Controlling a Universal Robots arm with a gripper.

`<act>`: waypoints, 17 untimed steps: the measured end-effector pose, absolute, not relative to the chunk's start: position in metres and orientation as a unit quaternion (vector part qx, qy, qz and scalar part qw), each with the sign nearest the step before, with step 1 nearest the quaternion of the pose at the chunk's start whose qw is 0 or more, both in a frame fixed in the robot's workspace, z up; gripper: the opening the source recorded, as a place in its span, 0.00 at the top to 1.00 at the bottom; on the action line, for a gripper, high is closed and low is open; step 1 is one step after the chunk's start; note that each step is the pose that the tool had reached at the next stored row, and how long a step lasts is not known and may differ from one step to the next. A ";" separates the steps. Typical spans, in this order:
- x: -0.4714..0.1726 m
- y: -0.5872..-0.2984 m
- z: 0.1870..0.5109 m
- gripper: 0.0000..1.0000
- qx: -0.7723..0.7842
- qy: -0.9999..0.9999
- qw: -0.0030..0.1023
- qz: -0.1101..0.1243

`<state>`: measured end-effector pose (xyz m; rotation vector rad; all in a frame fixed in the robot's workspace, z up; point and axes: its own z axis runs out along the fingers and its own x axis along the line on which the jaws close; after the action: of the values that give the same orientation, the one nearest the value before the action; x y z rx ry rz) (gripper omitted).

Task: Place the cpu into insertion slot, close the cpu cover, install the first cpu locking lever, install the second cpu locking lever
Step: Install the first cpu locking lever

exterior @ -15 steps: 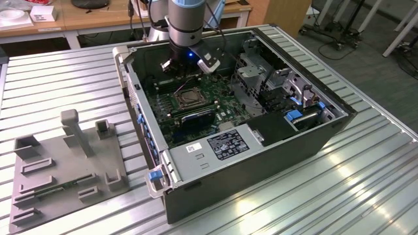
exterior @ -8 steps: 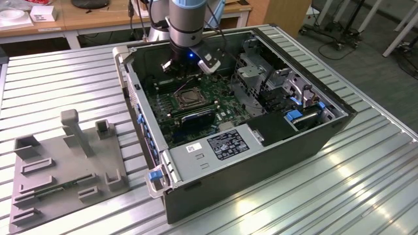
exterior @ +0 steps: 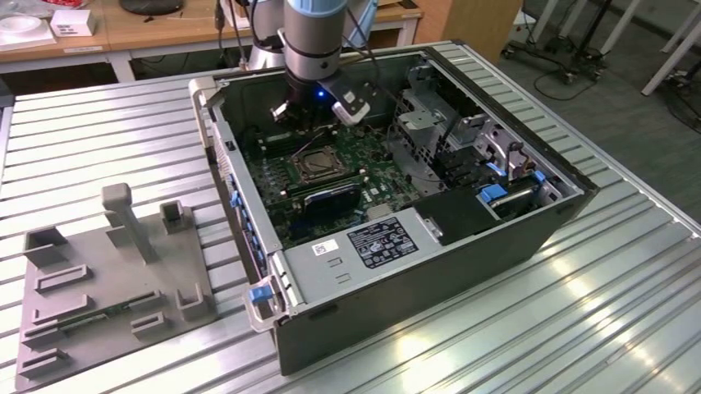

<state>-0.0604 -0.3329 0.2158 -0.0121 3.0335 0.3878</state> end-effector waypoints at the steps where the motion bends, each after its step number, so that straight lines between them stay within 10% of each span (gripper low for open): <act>1: -0.060 -0.333 0.215 0.89 -0.004 0.991 0.042 0.127; 17: -0.058 -0.333 0.210 0.89 -0.004 0.991 0.042 0.127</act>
<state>-0.0580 -0.3329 0.2103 -0.0121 3.0334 0.3879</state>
